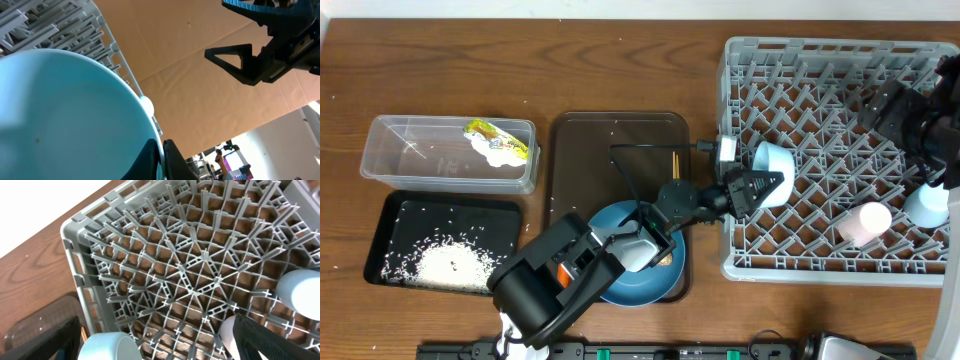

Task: Sort waste into correct bins and load items into the dishwasher rack
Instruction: 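Carry the bowl with the left gripper and set it in the rack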

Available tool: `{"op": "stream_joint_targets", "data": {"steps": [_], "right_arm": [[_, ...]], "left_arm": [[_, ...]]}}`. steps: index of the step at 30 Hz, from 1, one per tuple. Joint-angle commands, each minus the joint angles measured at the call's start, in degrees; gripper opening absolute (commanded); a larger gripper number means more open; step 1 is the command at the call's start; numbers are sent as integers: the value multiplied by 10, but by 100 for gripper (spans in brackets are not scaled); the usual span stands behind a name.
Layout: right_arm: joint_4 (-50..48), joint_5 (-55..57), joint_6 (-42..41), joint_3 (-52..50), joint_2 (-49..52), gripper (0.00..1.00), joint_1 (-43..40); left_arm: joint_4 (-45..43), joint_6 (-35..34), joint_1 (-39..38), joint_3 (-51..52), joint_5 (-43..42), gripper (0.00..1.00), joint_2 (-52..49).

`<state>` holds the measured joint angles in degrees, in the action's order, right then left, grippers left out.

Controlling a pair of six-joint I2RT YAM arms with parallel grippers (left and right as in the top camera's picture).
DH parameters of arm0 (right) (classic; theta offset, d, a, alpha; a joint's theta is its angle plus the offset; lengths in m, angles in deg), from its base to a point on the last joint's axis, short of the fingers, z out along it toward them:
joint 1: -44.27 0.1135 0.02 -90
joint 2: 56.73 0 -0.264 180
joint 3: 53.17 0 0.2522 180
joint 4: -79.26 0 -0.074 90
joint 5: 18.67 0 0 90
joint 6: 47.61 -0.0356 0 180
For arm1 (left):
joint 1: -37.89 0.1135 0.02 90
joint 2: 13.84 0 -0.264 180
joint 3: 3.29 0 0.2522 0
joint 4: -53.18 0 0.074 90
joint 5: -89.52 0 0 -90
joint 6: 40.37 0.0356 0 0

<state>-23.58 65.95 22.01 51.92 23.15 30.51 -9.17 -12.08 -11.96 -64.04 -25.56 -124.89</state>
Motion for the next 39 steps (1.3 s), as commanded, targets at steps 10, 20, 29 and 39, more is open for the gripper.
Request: {"op": "stream_joint_targets", "data": {"steps": [10, 20, 29, 39], "right_arm": [[2, 18, -1, -3, 0, 91, -3], [2, 22, -2, -3, 0, 91, -3], [10, 22, -1, -3, 0, 91, -3], [14, 22, -1, -3, 0, 92, -3]], "left_arm": [[-17, -2, -19, -26, -13, 6, -3], [-19, -33, -20, -26, -19, 6, -21], [-148, -106, -15, -26, -12, 11, -87], [-137, -87, 3, -26, -19, 39, -87]]}}
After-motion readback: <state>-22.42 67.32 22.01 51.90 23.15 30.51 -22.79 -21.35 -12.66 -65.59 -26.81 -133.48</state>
